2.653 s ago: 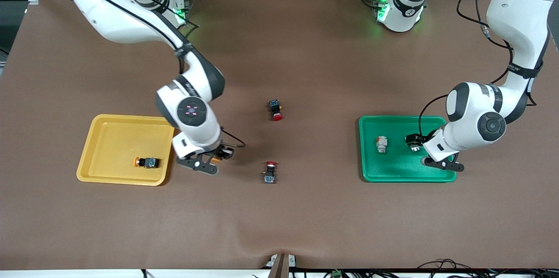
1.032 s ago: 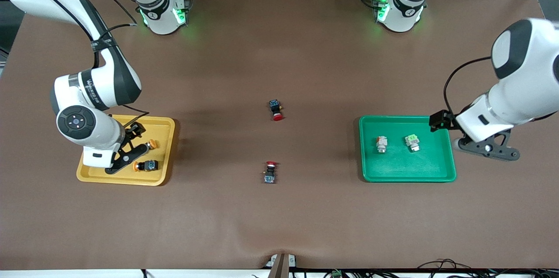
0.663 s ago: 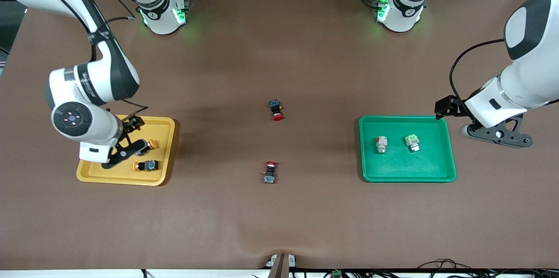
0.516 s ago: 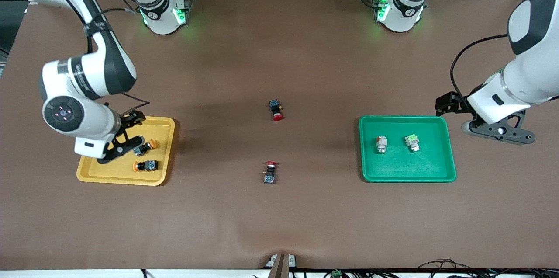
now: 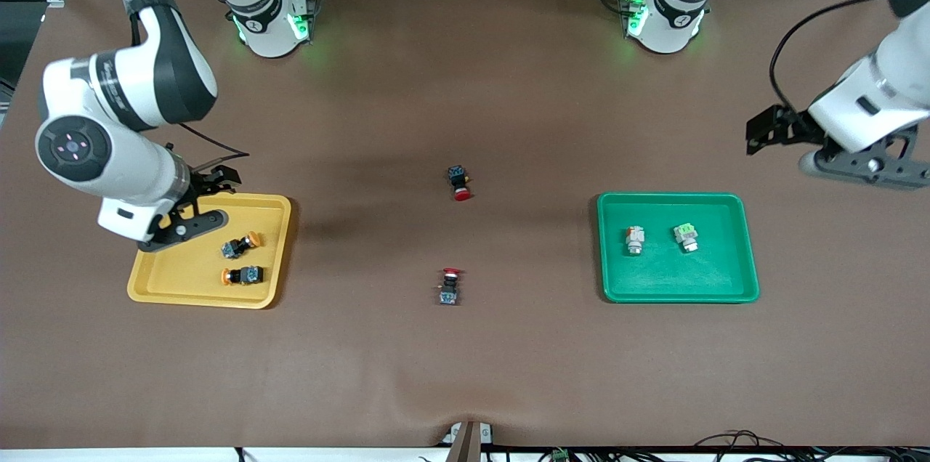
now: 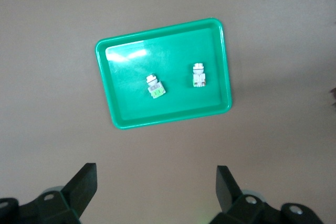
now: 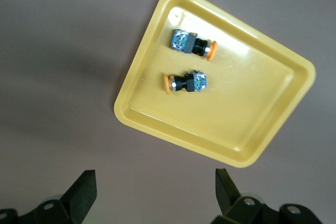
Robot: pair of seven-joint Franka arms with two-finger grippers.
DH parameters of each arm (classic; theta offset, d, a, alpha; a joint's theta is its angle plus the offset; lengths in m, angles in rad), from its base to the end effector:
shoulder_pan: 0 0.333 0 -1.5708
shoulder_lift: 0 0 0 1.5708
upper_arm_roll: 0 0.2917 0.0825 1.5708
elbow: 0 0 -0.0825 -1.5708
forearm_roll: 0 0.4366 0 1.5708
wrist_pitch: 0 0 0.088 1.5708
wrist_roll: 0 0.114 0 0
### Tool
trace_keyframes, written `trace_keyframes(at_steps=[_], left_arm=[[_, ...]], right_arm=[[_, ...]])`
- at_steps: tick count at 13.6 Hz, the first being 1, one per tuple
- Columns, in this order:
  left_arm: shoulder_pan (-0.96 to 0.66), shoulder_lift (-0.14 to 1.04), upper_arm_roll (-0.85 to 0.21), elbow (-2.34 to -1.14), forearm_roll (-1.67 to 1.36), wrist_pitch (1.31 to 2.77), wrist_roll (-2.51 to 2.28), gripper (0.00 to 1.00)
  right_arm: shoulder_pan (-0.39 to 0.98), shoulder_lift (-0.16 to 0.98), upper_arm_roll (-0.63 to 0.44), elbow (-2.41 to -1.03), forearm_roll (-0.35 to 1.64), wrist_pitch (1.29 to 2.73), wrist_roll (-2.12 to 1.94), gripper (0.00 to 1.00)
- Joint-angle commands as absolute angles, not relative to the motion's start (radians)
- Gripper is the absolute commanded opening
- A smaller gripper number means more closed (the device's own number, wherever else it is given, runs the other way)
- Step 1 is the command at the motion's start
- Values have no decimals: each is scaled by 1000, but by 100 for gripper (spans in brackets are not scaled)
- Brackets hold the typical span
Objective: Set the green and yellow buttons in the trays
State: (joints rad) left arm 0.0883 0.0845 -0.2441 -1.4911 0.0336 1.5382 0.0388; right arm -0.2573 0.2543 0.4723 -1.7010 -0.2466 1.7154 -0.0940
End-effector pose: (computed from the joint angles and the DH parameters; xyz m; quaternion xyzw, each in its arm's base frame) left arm 0.6208 -0.0879 0.5814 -0.9951 0.0966 0.0170 0.0076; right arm 0.6401 0.0989 0.3926 0.9758 0.1824 -0.1001 0.0679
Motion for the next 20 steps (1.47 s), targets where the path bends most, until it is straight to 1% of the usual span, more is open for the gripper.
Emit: trace_keyframes(at_steps=[1,2,3,5,6,8,10,11,13,15,17,20], left_arm=[[-5,45,-117,-1499,3,1490,38,100],[1,40,-115,-1502,3,1470,35,100],[5,38,-112,-1505,3,1454,35,100],[17,31,-110,-1505,3,1427,29,100],[17,15,-109,-1506,3,1427,29,100],[20,-17,-106,-1522,2,1413,22,100],[20,-90,-92,-1601,-20,1419,20,100],[20,-97,-87,-1609,-20,1419,18,100],[20,-94,-68,-1603,-18,1419,17,100],[17,-84,-67,-1579,-12,1420,15,100],[9,-46,-64,-1530,-6,1420,20,100],[8,-49,-34,-1545,-18,1422,15,100]], right_arm=[[-244,155,462,-1730,-219,1709,-11,100],[-230,143,437,-1729,-207,1709,-8,100],[-177,120,358,-1727,-172,1706,-9,100],[27,68,80,-1729,-59,1703,-26,100],[88,51,-4,-1729,-17,1686,-40,100],[72,19,-23,-1727,3,1664,-130,100],[35,-14,-17,-1726,14,1641,-190,100],[-4,-38,-2,-1733,31,1641,-207,100],[-83,-64,57,-1730,44,1609,-245,100],[-86,-98,57,-1732,44,1585,-247,100],[-89,-123,57,-1733,44,1568,-245,100],[-91,-133,52,-1726,41,1531,-221,100]])
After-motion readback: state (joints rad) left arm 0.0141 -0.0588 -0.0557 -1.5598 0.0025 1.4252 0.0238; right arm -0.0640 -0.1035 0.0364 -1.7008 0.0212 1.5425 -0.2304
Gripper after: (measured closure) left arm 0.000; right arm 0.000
